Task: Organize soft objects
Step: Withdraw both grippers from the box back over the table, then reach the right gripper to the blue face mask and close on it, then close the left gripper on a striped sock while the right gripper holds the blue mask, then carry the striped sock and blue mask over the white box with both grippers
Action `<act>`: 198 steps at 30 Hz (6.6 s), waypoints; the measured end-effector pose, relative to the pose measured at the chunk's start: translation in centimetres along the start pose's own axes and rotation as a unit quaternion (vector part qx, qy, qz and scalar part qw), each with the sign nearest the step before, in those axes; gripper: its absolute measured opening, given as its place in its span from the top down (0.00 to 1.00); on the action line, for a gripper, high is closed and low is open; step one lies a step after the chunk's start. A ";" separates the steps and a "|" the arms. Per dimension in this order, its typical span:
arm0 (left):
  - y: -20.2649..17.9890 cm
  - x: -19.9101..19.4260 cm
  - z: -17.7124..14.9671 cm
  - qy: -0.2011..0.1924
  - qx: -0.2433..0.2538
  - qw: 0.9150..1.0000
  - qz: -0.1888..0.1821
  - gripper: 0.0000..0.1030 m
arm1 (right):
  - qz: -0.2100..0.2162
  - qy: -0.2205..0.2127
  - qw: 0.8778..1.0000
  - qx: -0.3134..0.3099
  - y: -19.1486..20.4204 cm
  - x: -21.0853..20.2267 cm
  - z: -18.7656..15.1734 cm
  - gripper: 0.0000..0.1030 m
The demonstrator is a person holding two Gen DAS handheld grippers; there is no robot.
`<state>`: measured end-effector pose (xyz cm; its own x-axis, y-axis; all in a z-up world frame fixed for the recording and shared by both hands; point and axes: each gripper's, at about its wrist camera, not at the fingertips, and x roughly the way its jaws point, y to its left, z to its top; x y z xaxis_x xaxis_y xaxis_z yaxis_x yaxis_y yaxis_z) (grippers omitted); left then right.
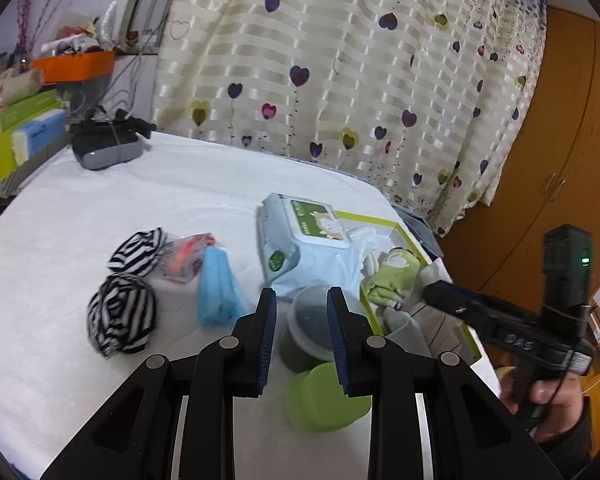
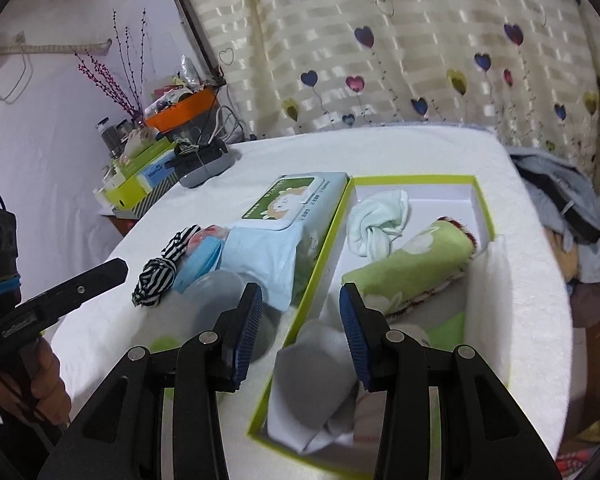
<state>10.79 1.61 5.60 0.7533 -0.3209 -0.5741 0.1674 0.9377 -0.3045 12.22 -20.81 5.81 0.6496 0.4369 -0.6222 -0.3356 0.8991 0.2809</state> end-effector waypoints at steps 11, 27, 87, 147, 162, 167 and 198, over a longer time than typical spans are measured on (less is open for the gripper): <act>3.5 -3.7 -2.4 -0.009 -0.026 0.999 0.034 0.65 | -0.003 -0.028 0.999 -0.026 4.3 -3.7 -1.2 0.57; 6.6 -5.8 -3.8 -0.008 -0.053 0.997 0.047 0.61 | 0.006 -0.011 0.997 -0.077 9.3 -4.0 -2.6 0.55; 14.9 -4.9 -3.8 -0.020 -0.126 0.990 0.062 0.61 | -0.133 0.263 0.931 -0.214 17.5 20.1 2.7 0.55; 11.1 -1.0 -1.9 0.010 -0.049 0.993 0.108 0.88 | 0.024 0.067 0.987 -0.144 15.1 5.5 2.5 0.87; 4.4 -7.4 -2.7 -0.043 -0.013 0.999 0.030 0.88 | 0.039 0.021 0.992 -0.116 14.5 -0.7 -0.2 0.87; 2.6 -7.9 -2.8 -0.047 0.002 0.999 0.013 0.88 | 0.033 0.008 0.993 -0.113 14.0 -2.3 -0.5 0.87; -2.7 -7.4 -2.9 -0.037 0.038 0.998 -0.033 0.88 | 0.006 -0.023 0.996 -0.081 10.6 -6.5 -1.5 0.87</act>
<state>2.94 1.02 8.49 0.7834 -0.3741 -0.4964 0.2637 0.9232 -0.2796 3.46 -14.12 11.75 0.6734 0.4521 -0.5849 -0.4479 0.8790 0.1637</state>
